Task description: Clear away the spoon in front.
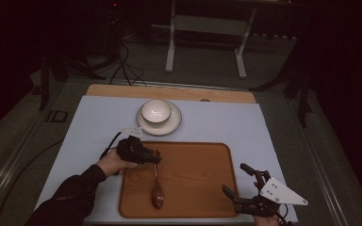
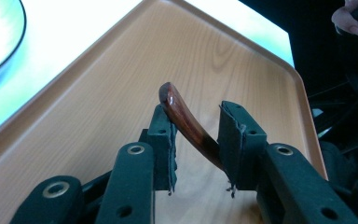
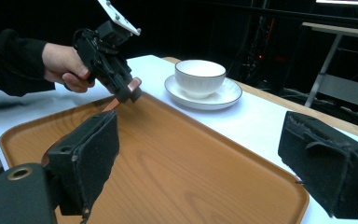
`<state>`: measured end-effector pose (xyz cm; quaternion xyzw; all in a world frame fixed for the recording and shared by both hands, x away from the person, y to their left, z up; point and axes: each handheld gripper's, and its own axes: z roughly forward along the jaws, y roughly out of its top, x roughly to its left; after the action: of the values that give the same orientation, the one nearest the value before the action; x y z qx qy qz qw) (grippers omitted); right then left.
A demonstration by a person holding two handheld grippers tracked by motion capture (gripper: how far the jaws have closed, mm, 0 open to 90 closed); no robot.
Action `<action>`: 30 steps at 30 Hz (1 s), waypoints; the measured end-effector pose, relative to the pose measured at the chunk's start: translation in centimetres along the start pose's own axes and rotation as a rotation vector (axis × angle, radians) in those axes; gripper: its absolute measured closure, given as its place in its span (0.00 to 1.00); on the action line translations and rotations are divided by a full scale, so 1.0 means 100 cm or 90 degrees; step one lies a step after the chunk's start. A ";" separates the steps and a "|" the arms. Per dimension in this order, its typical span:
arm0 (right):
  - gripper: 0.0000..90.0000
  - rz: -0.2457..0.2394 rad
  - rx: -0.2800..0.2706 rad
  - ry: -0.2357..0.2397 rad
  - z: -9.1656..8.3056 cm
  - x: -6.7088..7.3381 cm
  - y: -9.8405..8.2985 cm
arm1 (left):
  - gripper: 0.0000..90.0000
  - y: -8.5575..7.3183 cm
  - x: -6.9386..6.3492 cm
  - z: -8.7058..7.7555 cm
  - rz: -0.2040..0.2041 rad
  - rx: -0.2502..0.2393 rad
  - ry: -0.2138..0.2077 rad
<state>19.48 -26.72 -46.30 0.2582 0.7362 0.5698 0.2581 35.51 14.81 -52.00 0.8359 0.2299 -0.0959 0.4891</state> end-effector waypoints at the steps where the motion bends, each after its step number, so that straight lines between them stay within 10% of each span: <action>1: 0.14 0.000 0.000 -0.002 0.000 0.000 0.000 | 0.72 -0.001 0.002 0.001 -0.007 -0.001 -0.002; 15: 0.14 0.002 0.000 -0.003 -0.001 -0.001 -0.001 | 0.67 -0.012 0.015 0.006 -0.024 0.016 0.023; 30: 0.14 0.006 0.012 0.006 0.002 -0.001 -0.003 | 0.63 -0.027 0.024 0.003 -0.041 -0.023 0.128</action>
<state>19.71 -26.72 -46.61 0.2614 0.7418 0.5650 0.2494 36.38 16.36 -55.19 0.8246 0.3062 -0.0231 0.4752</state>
